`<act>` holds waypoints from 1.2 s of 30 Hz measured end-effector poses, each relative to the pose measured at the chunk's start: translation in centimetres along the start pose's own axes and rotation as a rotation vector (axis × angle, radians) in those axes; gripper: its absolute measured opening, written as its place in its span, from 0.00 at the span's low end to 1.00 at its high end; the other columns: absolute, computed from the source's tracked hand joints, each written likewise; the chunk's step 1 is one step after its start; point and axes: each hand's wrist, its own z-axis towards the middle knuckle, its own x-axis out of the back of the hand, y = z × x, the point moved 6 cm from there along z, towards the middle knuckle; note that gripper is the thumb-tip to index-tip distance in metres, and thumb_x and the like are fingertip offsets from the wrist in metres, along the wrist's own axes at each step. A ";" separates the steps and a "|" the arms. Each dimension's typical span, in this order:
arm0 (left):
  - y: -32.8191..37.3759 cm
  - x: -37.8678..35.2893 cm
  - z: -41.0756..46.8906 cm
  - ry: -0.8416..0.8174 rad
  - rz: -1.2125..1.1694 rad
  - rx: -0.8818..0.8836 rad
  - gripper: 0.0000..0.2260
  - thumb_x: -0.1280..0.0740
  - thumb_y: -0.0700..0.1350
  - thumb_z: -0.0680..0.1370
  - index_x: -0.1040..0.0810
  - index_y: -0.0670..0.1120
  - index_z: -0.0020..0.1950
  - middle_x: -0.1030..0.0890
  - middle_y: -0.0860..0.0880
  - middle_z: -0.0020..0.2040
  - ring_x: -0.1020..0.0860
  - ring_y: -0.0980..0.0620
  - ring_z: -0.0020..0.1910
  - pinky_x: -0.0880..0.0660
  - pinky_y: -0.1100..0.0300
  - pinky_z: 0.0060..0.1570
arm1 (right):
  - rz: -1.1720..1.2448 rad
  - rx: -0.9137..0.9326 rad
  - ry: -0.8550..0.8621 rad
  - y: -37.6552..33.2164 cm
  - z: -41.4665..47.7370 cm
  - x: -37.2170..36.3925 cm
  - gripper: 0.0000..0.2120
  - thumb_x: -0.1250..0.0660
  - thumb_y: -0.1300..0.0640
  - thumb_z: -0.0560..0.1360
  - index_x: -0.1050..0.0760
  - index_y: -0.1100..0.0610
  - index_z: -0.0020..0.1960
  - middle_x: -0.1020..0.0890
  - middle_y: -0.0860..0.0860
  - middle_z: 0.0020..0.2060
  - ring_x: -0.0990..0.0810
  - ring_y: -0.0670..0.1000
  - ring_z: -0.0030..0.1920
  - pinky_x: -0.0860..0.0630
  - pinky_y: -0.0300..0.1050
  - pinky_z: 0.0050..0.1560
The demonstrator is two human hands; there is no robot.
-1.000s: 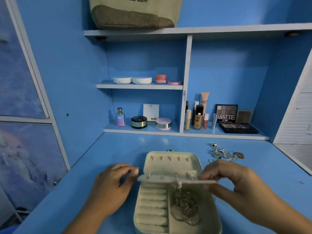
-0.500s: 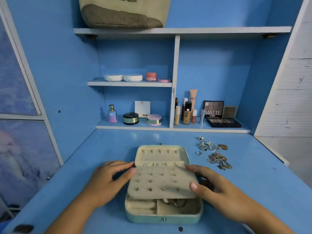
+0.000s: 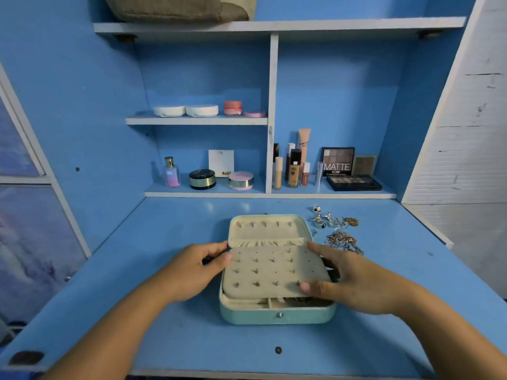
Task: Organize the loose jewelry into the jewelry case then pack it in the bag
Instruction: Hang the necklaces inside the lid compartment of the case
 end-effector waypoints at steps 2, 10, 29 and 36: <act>0.0 0.2 0.5 -0.055 -0.041 0.038 0.16 0.34 0.48 0.80 0.26 0.52 0.68 0.23 0.70 0.54 0.26 0.73 0.55 0.32 0.74 0.59 | -0.015 -0.042 -0.080 -0.2 0.3 0.7 0.48 0.32 0.32 0.64 0.47 0.47 0.77 0.33 0.37 0.65 0.30 0.39 0.63 0.33 0.35 0.64; 1.0 2.6 4.0 -0.052 0.102 0.231 0.26 0.37 0.65 0.75 0.17 0.43 0.50 0.15 0.48 0.48 0.18 0.51 0.46 0.23 0.55 0.52 | -0.034 -0.084 0.180 0.1 4.6 9.8 0.15 0.31 0.44 0.73 0.22 0.49 0.57 0.17 0.49 0.48 0.18 0.50 0.45 0.22 0.45 0.49; -0.2 0.2 9.3 0.066 0.077 -0.211 0.22 0.37 0.66 0.66 0.27 0.69 0.60 0.23 0.66 0.55 0.27 0.64 0.60 0.28 0.58 0.62 | -0.356 -0.278 0.503 10.4 9.0 12.2 0.06 0.32 0.53 0.76 0.18 0.52 0.50 0.21 0.48 0.44 0.26 0.48 0.43 0.34 0.40 0.45; -0.4 -0.1 9.4 0.064 0.021 -0.201 0.18 0.33 0.61 0.69 0.27 0.69 0.58 0.23 0.66 0.58 0.27 0.69 0.60 0.30 0.67 0.60 | -0.244 -0.301 0.513 11.0 9.0 12.0 0.04 0.33 0.54 0.77 0.23 0.52 0.43 0.20 0.47 0.41 0.24 0.50 0.44 0.31 0.44 0.44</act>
